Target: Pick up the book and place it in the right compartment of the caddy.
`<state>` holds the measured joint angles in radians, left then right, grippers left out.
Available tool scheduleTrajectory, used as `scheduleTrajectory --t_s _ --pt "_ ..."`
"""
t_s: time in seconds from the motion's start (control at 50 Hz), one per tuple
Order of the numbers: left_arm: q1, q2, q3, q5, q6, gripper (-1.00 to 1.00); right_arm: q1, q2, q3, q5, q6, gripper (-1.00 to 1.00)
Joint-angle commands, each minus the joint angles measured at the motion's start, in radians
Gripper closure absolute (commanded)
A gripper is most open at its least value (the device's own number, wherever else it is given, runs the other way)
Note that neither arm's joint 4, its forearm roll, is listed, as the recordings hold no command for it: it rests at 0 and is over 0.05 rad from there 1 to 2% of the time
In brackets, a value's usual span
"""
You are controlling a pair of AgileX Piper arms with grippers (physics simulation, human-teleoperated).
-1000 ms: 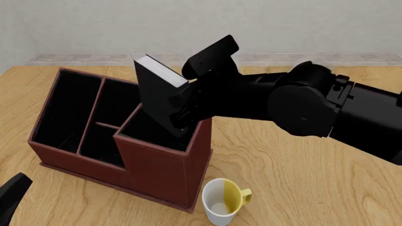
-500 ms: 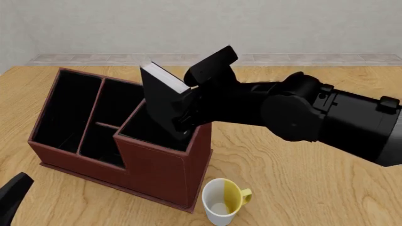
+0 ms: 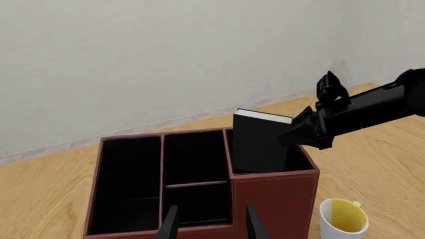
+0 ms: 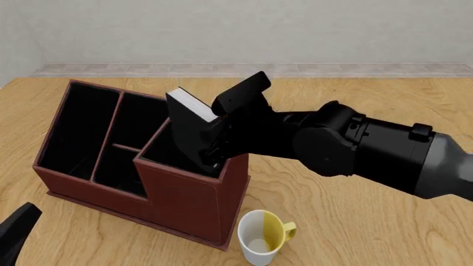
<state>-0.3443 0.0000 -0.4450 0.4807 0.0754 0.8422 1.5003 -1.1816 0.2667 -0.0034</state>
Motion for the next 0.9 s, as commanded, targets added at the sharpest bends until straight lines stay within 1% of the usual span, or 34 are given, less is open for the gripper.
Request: scheduleTrajectory --t_s 0.02,0.5,0.76,0.9 --pt "0.027 0.0 0.019 -0.027 -0.013 -1.0 0.007 0.006 0.01 -0.016 0.004 1.0" --pt "0.042 0.0 0.005 -0.02 -0.012 -1.0 0.015 0.041 0.054 -0.081 0.03 1.0" --pt "0.041 0.0 -0.001 -0.013 -0.01 -1.0 0.021 0.04 0.062 -0.088 0.042 1.0" --pt "0.041 0.0 0.0 -0.014 -0.011 -1.0 0.018 0.038 0.063 -0.085 0.04 1.0"
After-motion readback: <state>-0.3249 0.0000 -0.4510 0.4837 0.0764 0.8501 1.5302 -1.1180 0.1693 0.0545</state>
